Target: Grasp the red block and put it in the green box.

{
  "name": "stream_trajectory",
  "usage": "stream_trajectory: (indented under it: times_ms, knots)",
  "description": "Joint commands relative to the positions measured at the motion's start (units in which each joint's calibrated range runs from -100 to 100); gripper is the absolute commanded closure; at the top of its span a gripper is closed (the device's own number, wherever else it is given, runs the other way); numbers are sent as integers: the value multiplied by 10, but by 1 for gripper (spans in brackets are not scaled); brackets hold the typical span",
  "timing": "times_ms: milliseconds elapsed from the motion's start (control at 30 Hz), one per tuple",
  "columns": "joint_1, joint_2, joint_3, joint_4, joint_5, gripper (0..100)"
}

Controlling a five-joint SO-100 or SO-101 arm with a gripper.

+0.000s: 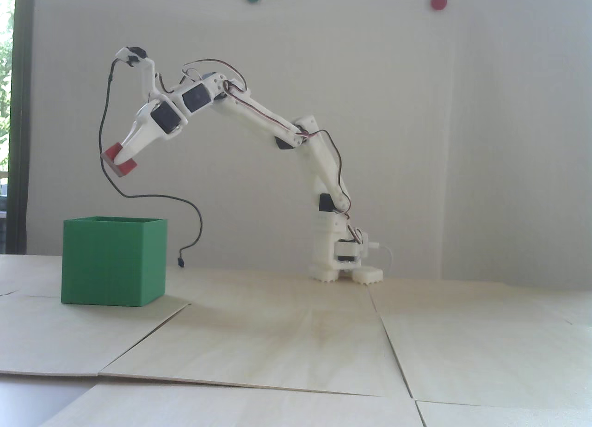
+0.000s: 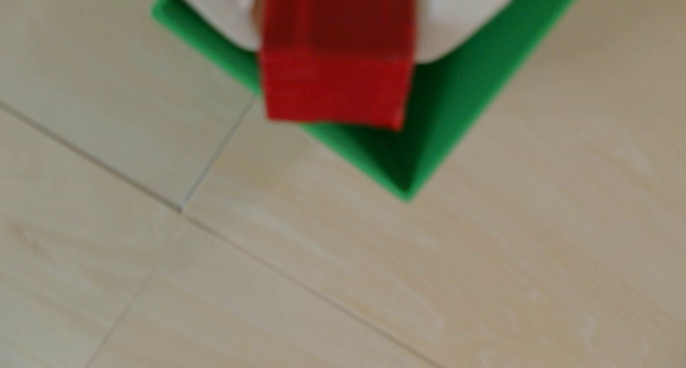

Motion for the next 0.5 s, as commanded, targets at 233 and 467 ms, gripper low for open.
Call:
stream_trajectory:
  times_ms: [233, 467]
  knots:
    - [-2, -94, -11, 9, 7, 96]
    - [-2, -94, -11, 9, 7, 79]
